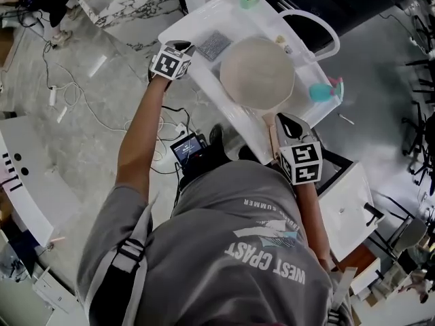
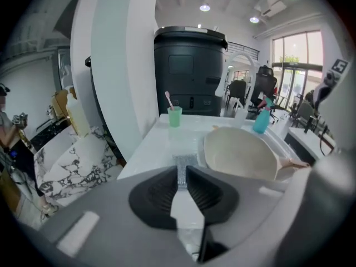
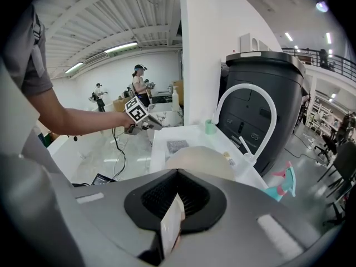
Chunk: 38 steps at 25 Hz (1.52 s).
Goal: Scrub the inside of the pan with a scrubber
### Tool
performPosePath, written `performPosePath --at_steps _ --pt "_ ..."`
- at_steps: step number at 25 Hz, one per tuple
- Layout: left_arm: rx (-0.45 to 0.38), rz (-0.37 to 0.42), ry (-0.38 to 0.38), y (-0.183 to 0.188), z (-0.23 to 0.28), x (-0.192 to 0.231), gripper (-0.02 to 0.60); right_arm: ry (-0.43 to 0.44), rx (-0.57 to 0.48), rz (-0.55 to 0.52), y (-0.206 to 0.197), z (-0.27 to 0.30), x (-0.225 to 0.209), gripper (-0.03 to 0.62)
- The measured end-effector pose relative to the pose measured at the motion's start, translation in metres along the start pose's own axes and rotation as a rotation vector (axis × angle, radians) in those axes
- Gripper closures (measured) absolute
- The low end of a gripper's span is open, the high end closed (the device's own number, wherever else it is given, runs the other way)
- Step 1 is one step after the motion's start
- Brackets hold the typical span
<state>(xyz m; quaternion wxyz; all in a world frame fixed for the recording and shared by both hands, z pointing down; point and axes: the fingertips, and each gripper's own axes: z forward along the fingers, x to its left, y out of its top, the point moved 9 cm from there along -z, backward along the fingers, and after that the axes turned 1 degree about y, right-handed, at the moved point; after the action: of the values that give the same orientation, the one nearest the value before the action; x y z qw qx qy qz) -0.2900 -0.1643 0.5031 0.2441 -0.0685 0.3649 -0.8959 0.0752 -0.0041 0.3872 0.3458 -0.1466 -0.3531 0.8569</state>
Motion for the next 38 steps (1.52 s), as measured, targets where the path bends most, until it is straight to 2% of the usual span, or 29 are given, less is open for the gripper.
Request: performPosePath --at_steps 6,14,18,25,31,38 --pt "-0.154 0.033 0.012 0.035 -0.06 -0.015 0.578 0.021 -0.011 -0.018 0.003 -0.001 0.003 0.592" --pt "-0.353 0.054 -0.011 0.078 -0.132 -0.039 0.578 0.036 -0.037 -0.038 0.011 -0.004 0.006 0.592" --pt "-0.426 0.046 -0.03 0.09 -0.158 -0.05 0.578 0.036 -0.053 -0.038 0.012 -0.006 0.005 0.592" --pt "-0.488 0.07 -0.059 0.102 -0.186 -0.072 0.58 0.017 -0.083 -0.029 0.013 -0.017 0.003 0.592" --pt "-0.502 0.101 -0.109 0.106 -0.197 -0.1 0.578 -0.005 -0.092 0.009 0.004 -0.026 0.0 0.592" --pt "-0.555 0.115 -0.141 0.108 -0.216 -0.127 0.578 -0.088 -0.207 0.042 0.011 -0.046 -0.01 0.592"
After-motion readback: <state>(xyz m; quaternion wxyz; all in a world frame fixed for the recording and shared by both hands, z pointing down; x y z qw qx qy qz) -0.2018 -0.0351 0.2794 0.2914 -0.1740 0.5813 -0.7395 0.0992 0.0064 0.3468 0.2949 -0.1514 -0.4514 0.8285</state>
